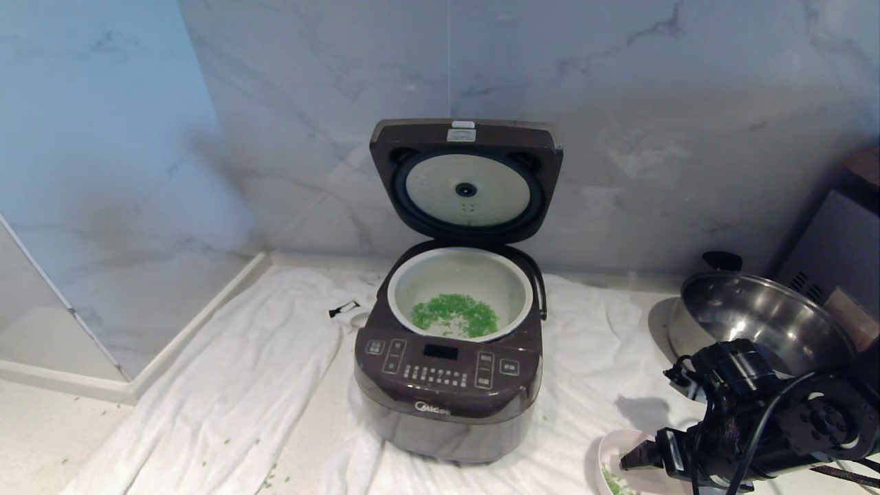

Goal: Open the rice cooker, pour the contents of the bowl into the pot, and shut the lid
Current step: Pick up the bowl on the table

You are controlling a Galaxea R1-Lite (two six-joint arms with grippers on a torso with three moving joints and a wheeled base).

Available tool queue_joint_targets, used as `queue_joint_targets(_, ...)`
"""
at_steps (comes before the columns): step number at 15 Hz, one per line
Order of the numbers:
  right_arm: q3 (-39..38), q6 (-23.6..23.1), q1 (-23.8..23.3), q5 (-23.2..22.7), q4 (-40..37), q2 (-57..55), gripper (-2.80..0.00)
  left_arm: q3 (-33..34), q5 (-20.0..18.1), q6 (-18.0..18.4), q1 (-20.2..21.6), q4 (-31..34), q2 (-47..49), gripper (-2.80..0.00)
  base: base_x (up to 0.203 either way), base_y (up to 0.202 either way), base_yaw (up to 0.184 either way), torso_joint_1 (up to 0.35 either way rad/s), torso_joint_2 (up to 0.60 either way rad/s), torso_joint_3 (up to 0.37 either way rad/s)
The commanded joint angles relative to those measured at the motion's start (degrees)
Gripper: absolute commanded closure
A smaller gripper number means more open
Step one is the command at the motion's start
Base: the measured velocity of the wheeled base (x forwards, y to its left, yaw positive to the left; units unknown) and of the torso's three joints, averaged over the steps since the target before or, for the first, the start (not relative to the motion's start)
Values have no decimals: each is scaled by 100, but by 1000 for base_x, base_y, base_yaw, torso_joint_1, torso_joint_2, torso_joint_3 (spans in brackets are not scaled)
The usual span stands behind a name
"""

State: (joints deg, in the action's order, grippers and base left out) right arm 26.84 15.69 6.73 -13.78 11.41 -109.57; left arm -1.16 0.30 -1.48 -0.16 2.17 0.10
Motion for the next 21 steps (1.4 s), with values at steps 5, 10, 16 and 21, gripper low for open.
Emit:
queue_joint_targets(5,146,20,92,150,2,-197,0,2,5,-10,7,3,-1,0,0,0,0,0,0,0)
queue_joint_targets(10,102,21,135,174,-8,-172,0,2,5,-1,7,3,-1,0,0,0,0,0,0,0)
queue_joint_targets(16,-82,92,135,271,-25,-47,0,2,5,-1,-2,3,-1,0,0,0,0,0,0,0)
queue_joint_targets(21,-178,286,127,239,-42,477,0,2,5,-10,-2,3,-1,0,0,0,0,0,0,0)
